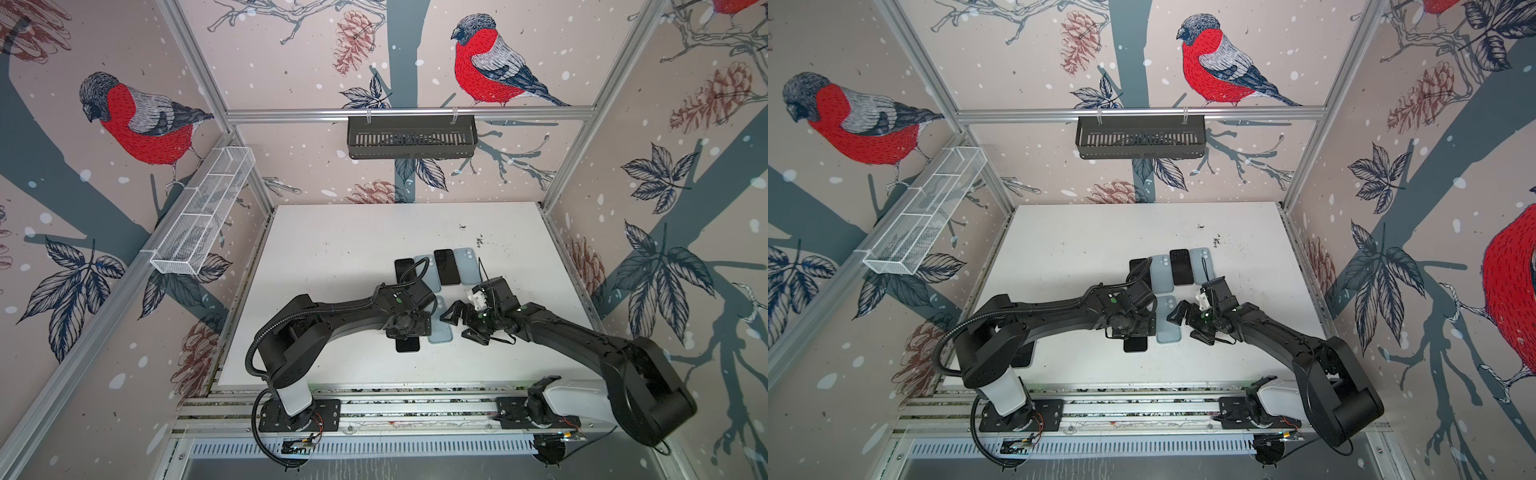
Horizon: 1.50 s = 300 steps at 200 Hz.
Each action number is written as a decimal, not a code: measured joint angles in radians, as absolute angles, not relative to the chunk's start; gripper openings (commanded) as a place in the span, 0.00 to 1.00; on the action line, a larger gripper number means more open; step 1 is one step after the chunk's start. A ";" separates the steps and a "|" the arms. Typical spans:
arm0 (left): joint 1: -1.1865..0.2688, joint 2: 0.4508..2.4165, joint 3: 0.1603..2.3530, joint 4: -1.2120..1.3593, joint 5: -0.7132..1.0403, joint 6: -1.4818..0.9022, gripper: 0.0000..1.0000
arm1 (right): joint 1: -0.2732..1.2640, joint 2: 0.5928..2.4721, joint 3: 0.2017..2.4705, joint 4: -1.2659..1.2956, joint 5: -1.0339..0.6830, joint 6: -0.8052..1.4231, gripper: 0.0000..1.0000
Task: Take the phone out of the phone case
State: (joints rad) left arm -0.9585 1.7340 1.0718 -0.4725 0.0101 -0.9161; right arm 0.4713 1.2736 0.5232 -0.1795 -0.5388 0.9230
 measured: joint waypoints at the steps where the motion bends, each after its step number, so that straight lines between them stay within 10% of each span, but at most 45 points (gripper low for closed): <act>1: -0.958 1.735 1.074 -0.472 0.011 -0.916 0.85 | 0.471 1.274 0.523 -0.179 -0.539 0.923 1.00; 132: -0.947 1.536 0.979 -0.537 -0.051 -1.002 0.88 | 0.546 1.204 0.588 -0.239 -0.511 0.866 0.93; 206: -0.869 1.436 0.788 -0.590 -0.056 -1.076 0.27 | 0.819 1.232 0.712 -0.321 -0.429 0.712 0.28; 300: -0.861 1.601 0.852 -0.517 -0.053 -1.038 0.14 | 1.028 1.428 0.770 -0.329 -0.329 0.613 0.18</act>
